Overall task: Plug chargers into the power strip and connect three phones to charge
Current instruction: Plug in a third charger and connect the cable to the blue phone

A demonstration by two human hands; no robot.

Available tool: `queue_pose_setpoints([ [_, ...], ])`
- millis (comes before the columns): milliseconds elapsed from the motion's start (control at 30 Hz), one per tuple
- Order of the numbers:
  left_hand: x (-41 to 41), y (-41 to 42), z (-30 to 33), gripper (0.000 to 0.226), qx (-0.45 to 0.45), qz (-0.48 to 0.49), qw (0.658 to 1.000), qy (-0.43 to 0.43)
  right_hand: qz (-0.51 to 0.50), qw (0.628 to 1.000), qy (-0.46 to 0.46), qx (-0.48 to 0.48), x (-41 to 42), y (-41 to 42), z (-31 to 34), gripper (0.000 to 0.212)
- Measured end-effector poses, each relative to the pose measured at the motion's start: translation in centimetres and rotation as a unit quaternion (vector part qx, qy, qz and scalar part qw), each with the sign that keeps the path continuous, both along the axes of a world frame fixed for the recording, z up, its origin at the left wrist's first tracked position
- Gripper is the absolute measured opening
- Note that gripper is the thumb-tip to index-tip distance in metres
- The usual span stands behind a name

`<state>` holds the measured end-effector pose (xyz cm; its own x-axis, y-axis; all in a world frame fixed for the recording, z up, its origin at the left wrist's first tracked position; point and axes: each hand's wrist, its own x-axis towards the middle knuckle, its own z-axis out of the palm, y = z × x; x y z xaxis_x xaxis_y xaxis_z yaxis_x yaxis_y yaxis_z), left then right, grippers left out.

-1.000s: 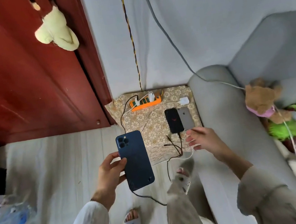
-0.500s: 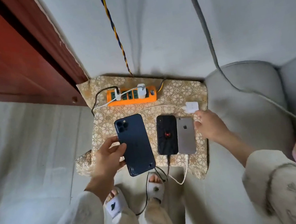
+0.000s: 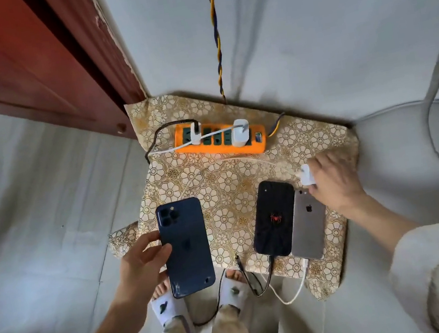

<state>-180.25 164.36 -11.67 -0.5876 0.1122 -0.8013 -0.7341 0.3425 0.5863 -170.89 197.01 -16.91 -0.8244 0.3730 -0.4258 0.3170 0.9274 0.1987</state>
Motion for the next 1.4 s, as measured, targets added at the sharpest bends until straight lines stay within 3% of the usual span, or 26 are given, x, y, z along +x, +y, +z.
queue_pose_setpoints([
  [100,-0.6,-0.5,0.5,0.021,0.013,0.020,1.000,0.013,0.058,0.988,0.095,-0.106,-1.0,-2.7,1.6,0.046],
  [200,-1.2,-1.2,0.9,0.020,0.024,0.052,0.998,0.033,0.049,0.964,0.195,-0.175,-3.1,-4.7,3.8,0.049],
  [433,-2.1,-4.2,1.1,0.023,0.056,0.078,0.991,0.089,0.002,0.902,0.359,-0.240,-11.2,-4.9,7.7,0.053],
  [533,-1.9,-5.5,1.2,0.025,0.064,0.098,0.988,0.098,-0.023,0.899,0.327,-0.291,-14.7,-5.3,7.2,0.051],
  [633,-1.7,-6.6,1.1,0.026,0.066,0.118,0.986,0.097,-0.028,0.922,0.226,-0.312,-17.0,-5.9,5.7,0.049],
  [833,-1.3,-8.0,0.3,0.022,0.063,0.138,0.985,0.086,-0.095,0.952,0.049,-0.287,-18.2,-5.2,4.2,0.056],
  [1400,-2.2,-7.9,-0.7,0.019,0.058,0.154,0.984,0.075,-0.062,0.975,0.006,-0.211,-18.2,-6.7,4.9,0.051],
])
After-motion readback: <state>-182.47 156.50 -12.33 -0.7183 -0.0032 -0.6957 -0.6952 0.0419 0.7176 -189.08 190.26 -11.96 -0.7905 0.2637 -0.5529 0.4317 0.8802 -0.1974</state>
